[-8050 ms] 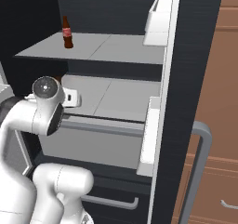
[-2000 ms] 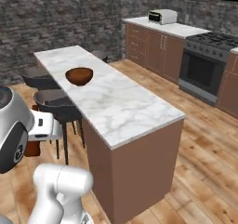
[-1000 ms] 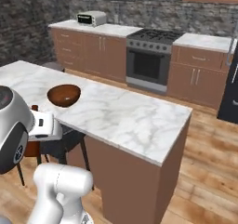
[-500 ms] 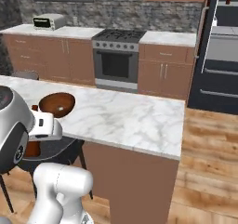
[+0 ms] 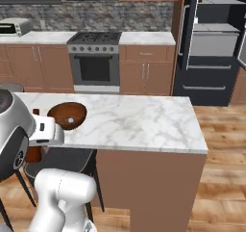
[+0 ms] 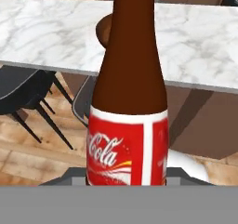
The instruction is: Open the fridge, grab two sodas, and place both sodas inside the bowl with ice on the dining counter.
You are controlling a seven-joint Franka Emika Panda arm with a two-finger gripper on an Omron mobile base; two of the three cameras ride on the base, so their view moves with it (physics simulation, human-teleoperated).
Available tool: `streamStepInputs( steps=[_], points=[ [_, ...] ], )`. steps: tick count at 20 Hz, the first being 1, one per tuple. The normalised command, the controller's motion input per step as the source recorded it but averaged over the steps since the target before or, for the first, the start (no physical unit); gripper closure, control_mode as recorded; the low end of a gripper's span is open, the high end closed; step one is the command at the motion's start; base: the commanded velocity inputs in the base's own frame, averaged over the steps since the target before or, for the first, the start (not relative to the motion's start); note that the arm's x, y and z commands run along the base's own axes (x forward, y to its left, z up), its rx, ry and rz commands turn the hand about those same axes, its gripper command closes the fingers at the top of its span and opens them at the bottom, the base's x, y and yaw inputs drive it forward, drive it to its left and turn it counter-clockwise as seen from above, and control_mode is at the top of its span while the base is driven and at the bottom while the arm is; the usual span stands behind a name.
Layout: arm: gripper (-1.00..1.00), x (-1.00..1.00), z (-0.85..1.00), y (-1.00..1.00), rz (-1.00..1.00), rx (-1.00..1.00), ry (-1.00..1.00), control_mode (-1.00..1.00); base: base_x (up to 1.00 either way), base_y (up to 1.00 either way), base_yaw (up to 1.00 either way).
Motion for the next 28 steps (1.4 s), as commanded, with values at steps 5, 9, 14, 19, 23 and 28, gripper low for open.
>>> streamStepInputs(
  steps=[5, 9, 14, 19, 23, 28],
  points=[
    [1.00, 0.48, 0.00, 0.31, -0.05, 0.00, 0.06, -1.00, 0.21, 0.27, -0.08],
    [1.00, 0.99, 0.00, 0.31, -0.01, 0.00, 0.13, -1.00, 0.00, 0.00, 0.00],
    [1.00, 0.98, 0.00, 0.05, 0.00, 0.00, 0.19, -1.00, 0.00, 0.00, 0.00],
    [1.00, 0.92, -0.06, 0.01, 0.01, 0.00, 0.14, -1.00, 0.00, 0.00, 0.00],
    [1.00, 0.76, -0.23, 0.13, 0.01, 0.00, 0.11, -1.00, 0.00, 0.00, 0.00],
    [1.00, 0.54, -0.40, 0.34, 0.00, -0.03, 0.06, -1.00, 0.00, 0.00, 0.00]
  ],
)
